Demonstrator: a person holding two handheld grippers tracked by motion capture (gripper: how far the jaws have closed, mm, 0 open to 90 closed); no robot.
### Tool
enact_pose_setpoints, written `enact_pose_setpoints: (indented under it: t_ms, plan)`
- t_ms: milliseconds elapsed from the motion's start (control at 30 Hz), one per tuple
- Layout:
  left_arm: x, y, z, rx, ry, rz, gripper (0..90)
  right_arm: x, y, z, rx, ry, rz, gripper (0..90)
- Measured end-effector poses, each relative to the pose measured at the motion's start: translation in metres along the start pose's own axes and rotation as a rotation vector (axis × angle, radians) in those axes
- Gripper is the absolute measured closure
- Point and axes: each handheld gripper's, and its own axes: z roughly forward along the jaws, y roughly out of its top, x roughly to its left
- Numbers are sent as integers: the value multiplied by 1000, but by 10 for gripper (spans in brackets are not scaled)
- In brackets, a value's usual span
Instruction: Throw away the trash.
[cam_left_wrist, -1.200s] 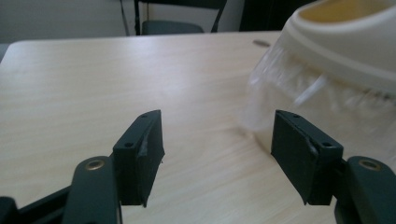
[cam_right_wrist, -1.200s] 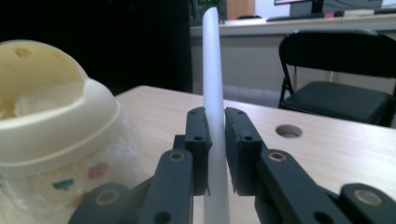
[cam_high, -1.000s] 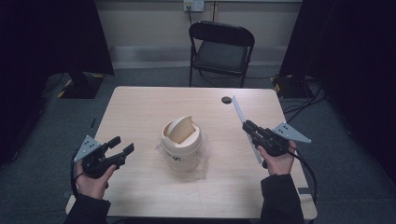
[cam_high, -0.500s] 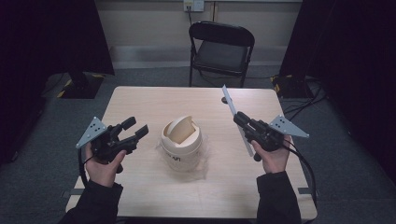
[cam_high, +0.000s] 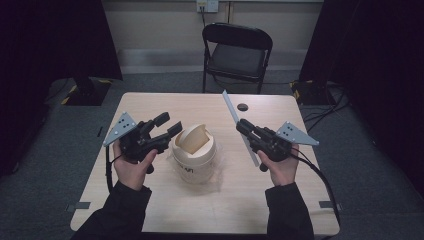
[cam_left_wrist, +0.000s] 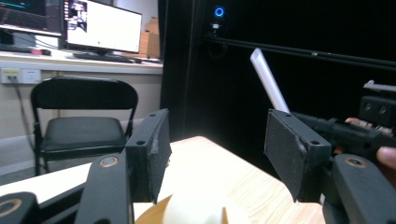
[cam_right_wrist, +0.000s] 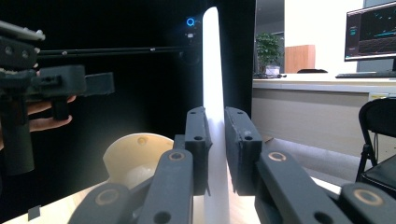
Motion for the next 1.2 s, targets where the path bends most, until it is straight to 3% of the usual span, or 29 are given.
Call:
enact_pose_setpoints:
  t_ms: [367, 833, 1033, 1200]
  plan:
    - [-18, 2, 32, -5, -63, -25, 421, 7, -6, 3, 3, 37, 0, 807]
    - [-43, -1, 69, 33, -131, -39, 466, 17, -12, 4, -2, 91, -1, 807]
    - [-50, -6, 81, 47, -155, -70, 546, 20, -13, 3, 1, 113, -5, 806]
    - [-52, -7, 83, 46, -178, -74, 688, 22, -14, 3, 1, 128, -9, 807]
